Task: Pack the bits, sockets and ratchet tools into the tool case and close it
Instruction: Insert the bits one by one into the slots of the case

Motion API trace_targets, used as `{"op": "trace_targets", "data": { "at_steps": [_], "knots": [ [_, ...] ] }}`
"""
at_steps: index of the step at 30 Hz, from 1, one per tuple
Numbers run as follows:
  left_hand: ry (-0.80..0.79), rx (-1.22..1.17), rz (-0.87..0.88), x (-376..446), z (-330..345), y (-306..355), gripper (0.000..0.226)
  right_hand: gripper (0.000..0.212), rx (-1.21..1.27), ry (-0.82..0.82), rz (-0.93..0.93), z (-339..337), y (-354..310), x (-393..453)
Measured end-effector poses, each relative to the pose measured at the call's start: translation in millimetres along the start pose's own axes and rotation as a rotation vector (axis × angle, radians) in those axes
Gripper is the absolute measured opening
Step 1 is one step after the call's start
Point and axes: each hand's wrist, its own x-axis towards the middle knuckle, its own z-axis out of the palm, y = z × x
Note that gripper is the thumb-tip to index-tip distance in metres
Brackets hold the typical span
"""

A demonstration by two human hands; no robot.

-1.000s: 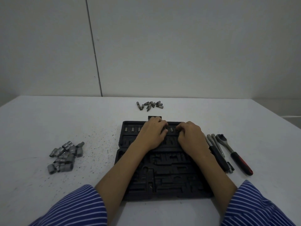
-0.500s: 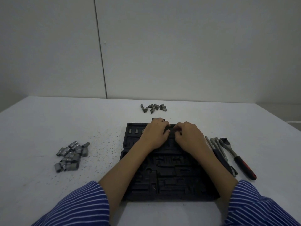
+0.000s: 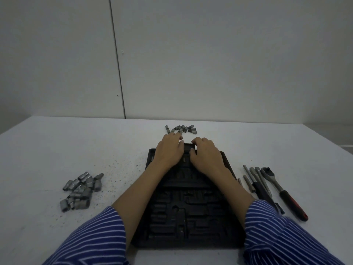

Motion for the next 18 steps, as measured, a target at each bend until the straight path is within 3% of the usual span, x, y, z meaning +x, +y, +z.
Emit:
{"op": "trace_targets", "data": {
  "at_steps": [7, 18],
  "knots": [
    [-0.002, -0.078, -0.109, 24.9, 5.3, -9.9, 0.025, 0.034, 0.008, 0.08, -0.02, 14.5, 9.1, -2.1],
    [-0.025, 0.031, -0.217, 61.2, 22.1, -15.4, 0.021, 0.034, 0.016, 0.114, -0.046, 22.0, 13.1, 2.1]
  ]
}}
